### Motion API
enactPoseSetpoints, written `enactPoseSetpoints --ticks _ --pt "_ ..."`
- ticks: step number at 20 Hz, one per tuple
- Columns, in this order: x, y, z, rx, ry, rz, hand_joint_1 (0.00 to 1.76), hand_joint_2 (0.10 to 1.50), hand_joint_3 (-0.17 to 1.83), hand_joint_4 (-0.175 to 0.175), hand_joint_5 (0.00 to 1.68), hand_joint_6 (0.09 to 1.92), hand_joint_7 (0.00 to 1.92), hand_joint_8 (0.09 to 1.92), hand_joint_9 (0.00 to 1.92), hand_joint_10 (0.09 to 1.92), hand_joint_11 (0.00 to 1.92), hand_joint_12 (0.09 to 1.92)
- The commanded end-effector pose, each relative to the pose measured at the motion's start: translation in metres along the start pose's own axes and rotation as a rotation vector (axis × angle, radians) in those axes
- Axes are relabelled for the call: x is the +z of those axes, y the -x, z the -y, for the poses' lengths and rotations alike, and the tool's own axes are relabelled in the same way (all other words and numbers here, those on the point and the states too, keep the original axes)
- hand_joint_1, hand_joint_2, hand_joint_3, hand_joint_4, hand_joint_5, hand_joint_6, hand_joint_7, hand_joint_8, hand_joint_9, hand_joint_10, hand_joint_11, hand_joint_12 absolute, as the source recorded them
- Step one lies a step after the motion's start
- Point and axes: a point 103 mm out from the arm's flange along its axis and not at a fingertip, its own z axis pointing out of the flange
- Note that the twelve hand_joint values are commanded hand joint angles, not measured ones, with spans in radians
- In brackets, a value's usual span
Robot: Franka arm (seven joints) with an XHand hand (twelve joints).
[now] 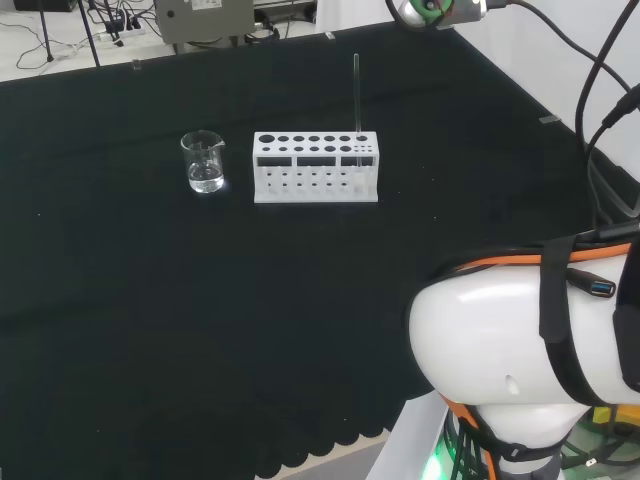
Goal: Take the glass rod from the white test tube rack.
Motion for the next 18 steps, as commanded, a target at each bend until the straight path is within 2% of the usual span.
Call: enactPoseSetpoints --ticks 1,9,13,18 --pt "0.0 -0.001 0.0 -0.004 0.013 0.012 0.74 0.67 0.71 -0.122 0.09 0.12 0.0 0.69 0.1 0.8 0.0 1.28" --pt "-0.001 0.001 0.0 0.001 0.022 0.006 0.73 0.7 0.66 -0.126 0.12 0.09 0.0 0.77 0.07 0.86 0.0 1.33" --pt "0.0 0.005 -0.004 0.008 0.017 0.007 0.73 0.7 0.67 -0.128 0.14 0.09 0.01 0.82 0.15 0.88 0.06 1.47" --pt "0.004 0.014 -0.013 0.022 0.019 0.004 0.73 0.7 0.68 -0.132 0.15 0.09 0.06 0.86 0.22 0.88 0.13 1.47"
